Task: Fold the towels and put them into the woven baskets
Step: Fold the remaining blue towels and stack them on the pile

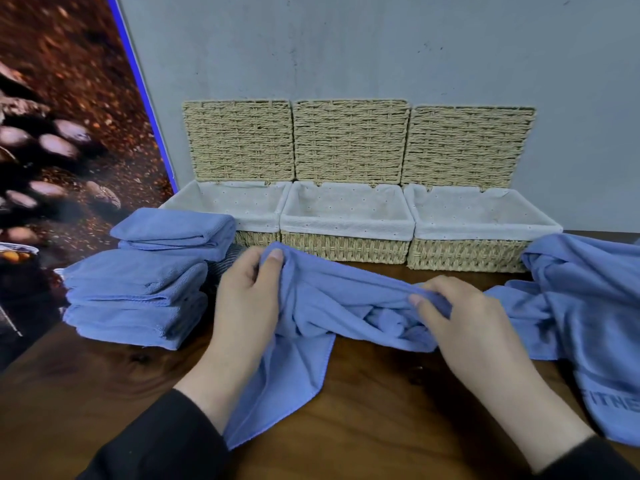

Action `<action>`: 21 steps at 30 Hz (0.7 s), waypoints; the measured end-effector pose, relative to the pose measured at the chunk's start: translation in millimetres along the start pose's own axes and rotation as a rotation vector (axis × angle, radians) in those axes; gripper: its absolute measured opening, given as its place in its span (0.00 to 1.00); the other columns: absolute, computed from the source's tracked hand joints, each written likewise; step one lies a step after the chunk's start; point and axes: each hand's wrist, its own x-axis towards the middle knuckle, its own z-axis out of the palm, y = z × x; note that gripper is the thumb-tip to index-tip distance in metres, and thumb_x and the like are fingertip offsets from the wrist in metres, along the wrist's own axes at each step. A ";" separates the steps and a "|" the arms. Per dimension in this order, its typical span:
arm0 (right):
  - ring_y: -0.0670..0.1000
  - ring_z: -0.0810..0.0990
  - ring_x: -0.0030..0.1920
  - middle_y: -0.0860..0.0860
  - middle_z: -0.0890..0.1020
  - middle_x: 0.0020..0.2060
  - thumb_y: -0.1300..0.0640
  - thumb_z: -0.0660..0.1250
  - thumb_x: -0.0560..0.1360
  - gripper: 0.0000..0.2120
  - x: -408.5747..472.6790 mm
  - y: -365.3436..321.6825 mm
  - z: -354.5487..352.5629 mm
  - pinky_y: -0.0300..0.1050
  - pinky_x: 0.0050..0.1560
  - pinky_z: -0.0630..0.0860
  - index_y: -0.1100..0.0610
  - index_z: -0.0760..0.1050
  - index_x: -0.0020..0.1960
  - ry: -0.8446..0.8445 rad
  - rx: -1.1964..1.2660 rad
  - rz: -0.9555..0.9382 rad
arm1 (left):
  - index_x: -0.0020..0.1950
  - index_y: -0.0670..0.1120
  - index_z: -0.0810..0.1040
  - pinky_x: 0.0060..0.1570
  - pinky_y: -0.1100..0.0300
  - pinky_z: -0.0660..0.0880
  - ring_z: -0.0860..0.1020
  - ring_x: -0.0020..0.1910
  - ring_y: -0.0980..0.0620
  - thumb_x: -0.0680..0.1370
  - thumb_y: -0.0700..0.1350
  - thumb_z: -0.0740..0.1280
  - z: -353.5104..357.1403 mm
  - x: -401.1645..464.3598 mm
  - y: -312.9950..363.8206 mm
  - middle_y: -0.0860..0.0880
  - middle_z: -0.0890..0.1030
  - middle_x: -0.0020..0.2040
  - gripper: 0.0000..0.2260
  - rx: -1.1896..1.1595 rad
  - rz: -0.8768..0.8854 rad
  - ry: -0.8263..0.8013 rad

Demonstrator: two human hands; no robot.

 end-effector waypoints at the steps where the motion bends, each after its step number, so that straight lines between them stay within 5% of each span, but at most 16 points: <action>1: 0.44 0.78 0.40 0.43 0.78 0.34 0.53 0.68 0.79 0.07 0.0 0.1 -4.6 0.40 0.42 0.74 0.45 0.74 0.43 0.034 0.073 0.028 | 0.41 0.49 0.73 0.39 0.55 0.69 0.72 0.35 0.56 0.82 0.45 0.64 -2.8 1.6 -0.1 0.50 0.74 0.36 0.10 0.064 0.039 0.036; 3: 0.43 0.78 0.40 0.45 0.80 0.34 0.54 0.66 0.80 0.06 -2.0 -9.3 -11.0 0.40 0.41 0.73 0.44 0.74 0.46 0.069 0.212 0.031 | 0.54 0.59 0.75 0.50 0.68 0.72 0.77 0.53 0.63 0.80 0.45 0.64 -5.4 -1.5 5.0 0.56 0.79 0.52 0.08 0.151 0.182 0.037; 6: 0.43 0.80 0.40 0.43 0.82 0.37 0.51 0.66 0.79 0.04 -9.6 -32.7 -6.6 0.41 0.41 0.73 0.41 0.75 0.50 -0.002 0.309 -0.041 | 0.73 0.59 0.70 0.67 0.70 0.61 0.67 0.71 0.64 0.77 0.56 0.64 5.3 -20.4 14.9 0.63 0.73 0.68 0.23 0.297 0.455 -0.314; 8: 0.43 0.79 0.40 0.42 0.82 0.38 0.51 0.67 0.79 0.03 -14.7 -42.2 1.1 0.39 0.40 0.73 0.43 0.77 0.50 -0.062 0.338 -0.094 | 0.77 0.62 0.63 0.70 0.69 0.56 0.63 0.70 0.66 0.75 0.66 0.63 19.3 -35.0 16.5 0.66 0.72 0.67 0.31 0.464 0.489 -0.546; 10: 0.45 0.78 0.37 0.44 0.80 0.35 0.51 0.68 0.79 0.02 -16.6 -43.5 3.7 0.38 0.37 0.70 0.44 0.78 0.47 -0.126 0.359 -0.100 | 0.72 0.65 0.69 0.65 0.66 0.64 0.68 0.63 0.61 0.75 0.69 0.60 26.1 -36.5 10.3 0.65 0.77 0.60 0.26 0.491 0.399 -0.646; 12: 0.45 0.72 0.32 0.48 0.77 0.31 0.49 0.70 0.77 0.05 -14.9 -34.2 2.0 0.38 0.34 0.66 0.47 0.78 0.44 -0.228 0.351 -0.048 | 0.53 0.57 0.79 0.53 0.58 0.71 0.74 0.49 0.58 0.77 0.65 0.58 21.6 -31.1 6.5 0.58 0.80 0.45 0.17 0.406 0.393 -0.553; 14: 0.44 0.66 0.31 0.47 0.71 0.29 0.47 0.73 0.75 0.14 -12.9 -23.9 0.4 0.39 0.33 0.62 0.51 0.72 0.37 -0.368 0.314 0.004 | 0.42 0.52 0.77 0.45 0.61 0.71 0.75 0.41 0.57 0.81 0.56 0.61 11.8 -21.8 8.3 0.55 0.79 0.39 0.12 0.244 0.312 -0.340; 18: 0.46 0.79 0.43 0.43 0.79 0.41 0.56 0.71 0.78 0.11 -8.4 -19.7 3.5 0.41 0.44 0.73 0.50 0.76 0.37 -0.224 0.378 -0.028 | 0.39 0.46 0.72 0.33 0.62 0.64 0.67 0.31 0.58 0.84 0.50 0.61 -3.3 -5.5 8.0 0.54 0.69 0.31 0.15 0.089 0.095 -0.003; 21: 0.49 0.82 0.47 0.46 0.84 0.44 0.53 0.66 0.81 0.06 -10.7 -23.8 9.7 0.49 0.50 0.78 0.48 0.79 0.46 -0.175 0.463 0.069 | 0.54 0.56 0.77 0.43 0.71 0.68 0.76 0.46 0.65 0.83 0.51 0.63 -1.0 -6.6 8.1 0.64 0.79 0.44 0.04 0.183 0.057 -0.110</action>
